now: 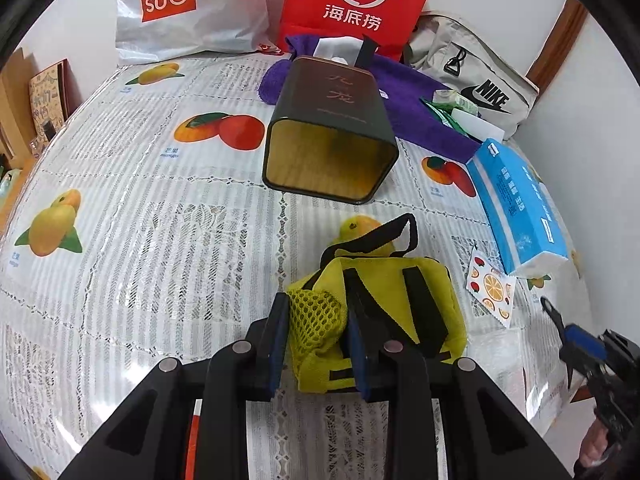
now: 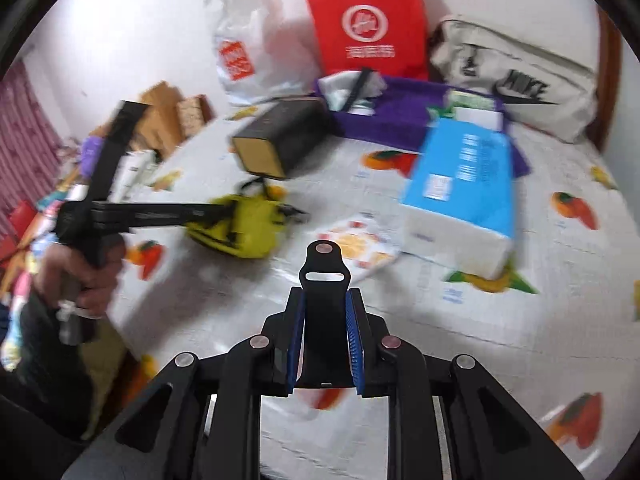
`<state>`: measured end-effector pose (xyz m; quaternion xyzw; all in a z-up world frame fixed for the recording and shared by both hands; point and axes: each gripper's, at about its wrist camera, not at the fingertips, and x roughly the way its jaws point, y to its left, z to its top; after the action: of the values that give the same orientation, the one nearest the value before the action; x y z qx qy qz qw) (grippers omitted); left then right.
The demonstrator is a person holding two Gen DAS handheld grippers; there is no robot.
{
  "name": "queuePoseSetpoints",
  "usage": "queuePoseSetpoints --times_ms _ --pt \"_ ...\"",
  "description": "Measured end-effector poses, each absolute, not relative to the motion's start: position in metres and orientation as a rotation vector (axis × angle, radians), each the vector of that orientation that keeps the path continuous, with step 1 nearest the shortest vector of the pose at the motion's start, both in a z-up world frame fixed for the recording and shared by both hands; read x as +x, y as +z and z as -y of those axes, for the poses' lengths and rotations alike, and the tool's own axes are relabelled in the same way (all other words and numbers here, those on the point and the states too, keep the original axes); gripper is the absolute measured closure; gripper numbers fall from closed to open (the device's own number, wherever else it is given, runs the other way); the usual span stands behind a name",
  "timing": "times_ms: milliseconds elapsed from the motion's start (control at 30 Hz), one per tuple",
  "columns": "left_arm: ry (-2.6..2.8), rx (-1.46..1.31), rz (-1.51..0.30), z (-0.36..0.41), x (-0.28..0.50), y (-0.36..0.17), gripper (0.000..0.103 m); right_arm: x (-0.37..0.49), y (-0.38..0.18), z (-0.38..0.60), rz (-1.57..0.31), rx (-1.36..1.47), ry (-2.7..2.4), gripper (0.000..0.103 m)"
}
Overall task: Organize soft objects
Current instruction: 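Carry the yellow pouch in the left tool and black strap in the right tool to the towel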
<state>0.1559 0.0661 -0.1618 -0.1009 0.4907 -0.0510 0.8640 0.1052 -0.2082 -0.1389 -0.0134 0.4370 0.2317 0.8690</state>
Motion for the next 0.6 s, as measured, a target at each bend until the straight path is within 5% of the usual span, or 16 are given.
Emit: queuePoseSetpoints --times_ms 600 --pt "-0.099 -0.27 -0.976 -0.086 0.146 -0.132 0.079 0.127 -0.167 0.248 -0.983 0.03 0.354 0.082"
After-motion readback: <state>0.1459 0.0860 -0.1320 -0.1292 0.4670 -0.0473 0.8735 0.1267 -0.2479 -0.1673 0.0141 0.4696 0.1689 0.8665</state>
